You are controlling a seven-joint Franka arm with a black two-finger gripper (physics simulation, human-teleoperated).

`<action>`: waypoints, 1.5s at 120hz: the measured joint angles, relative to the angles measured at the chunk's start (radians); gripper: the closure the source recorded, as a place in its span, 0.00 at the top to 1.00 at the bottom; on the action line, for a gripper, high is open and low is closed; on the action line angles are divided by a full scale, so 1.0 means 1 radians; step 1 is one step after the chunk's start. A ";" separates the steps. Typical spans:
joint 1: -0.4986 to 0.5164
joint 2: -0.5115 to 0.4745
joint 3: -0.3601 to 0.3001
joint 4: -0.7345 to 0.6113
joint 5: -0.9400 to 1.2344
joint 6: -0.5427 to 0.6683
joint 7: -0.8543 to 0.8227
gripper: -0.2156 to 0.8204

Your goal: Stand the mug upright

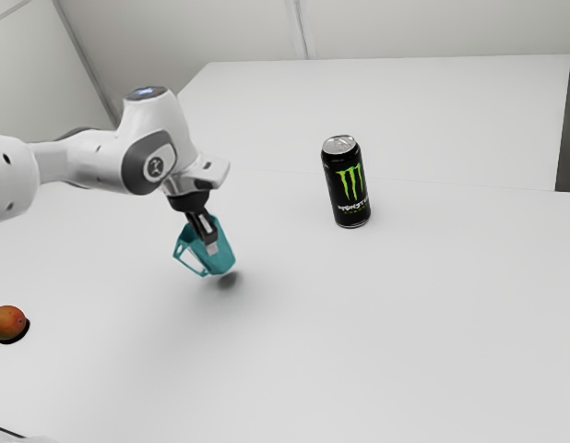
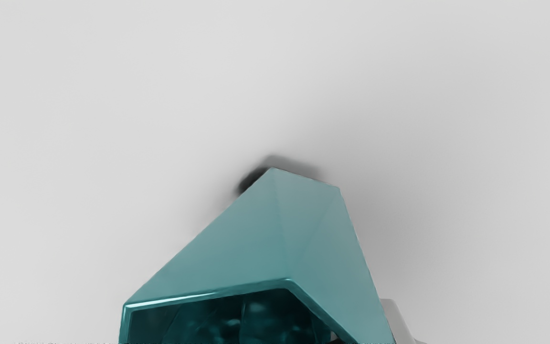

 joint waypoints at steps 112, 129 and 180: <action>-0.020 0.020 -0.034 -0.083 0.014 0.029 -0.312 0.09; -0.022 0.020 -0.035 -0.084 0.010 0.027 -0.329 0.15; -0.026 -0.076 -0.060 -0.072 -0.004 -0.007 -0.358 0.66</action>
